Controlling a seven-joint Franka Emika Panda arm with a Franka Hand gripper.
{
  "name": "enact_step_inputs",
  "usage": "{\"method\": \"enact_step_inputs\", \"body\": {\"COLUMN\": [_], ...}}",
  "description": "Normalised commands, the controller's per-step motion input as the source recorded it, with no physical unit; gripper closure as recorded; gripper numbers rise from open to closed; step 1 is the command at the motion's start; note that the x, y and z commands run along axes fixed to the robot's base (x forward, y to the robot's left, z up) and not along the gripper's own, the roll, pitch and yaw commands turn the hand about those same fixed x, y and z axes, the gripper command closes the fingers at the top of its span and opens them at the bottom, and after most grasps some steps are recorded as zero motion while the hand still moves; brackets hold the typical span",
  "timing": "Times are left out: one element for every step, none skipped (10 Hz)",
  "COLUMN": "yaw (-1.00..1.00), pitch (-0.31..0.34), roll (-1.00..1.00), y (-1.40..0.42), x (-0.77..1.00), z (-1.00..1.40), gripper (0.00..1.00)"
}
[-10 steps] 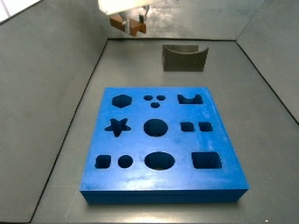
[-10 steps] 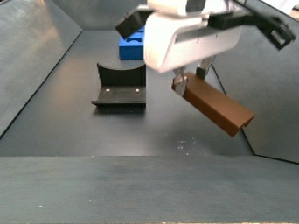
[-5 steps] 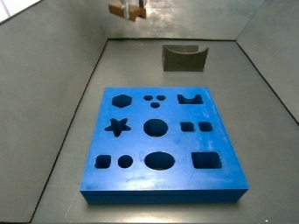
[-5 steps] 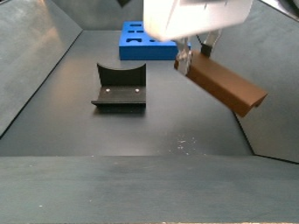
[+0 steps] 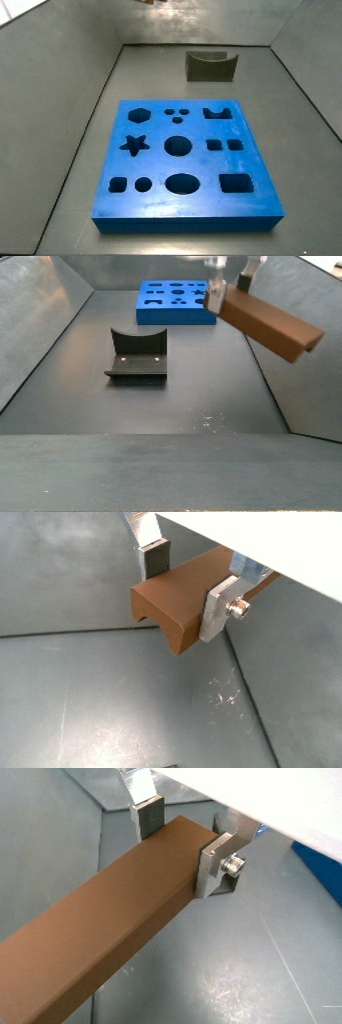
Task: Pick up the arch object. Move up. Place the arch object on the fixture. Regrasp the arch object. Rotate the arch object. Move to above the board. Insert the arch object.
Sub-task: Place the arch object on the fixture.
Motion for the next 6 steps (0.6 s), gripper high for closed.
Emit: {"method": "enact_step_inputs", "body": {"yaw": [-1.0, -1.0, -1.0, -1.0, -1.0, -1.0], "pitch": [0.05, 0.066, 0.073, 0.095, 0.114, 0.145], "roll": [-0.03, -0.05, -0.05, -0.07, -0.08, -0.1], "y": [-0.63, -0.52, -0.49, -0.43, -0.39, -0.34], "x": [1.0, 1.0, 1.0, 1.0, 1.0, 1.0], "z": [-0.04, -0.05, -0.04, -0.05, -0.04, -0.04], "gripper": [1.0, 1.0, 1.0, 1.0, 1.0, 1.0]}}
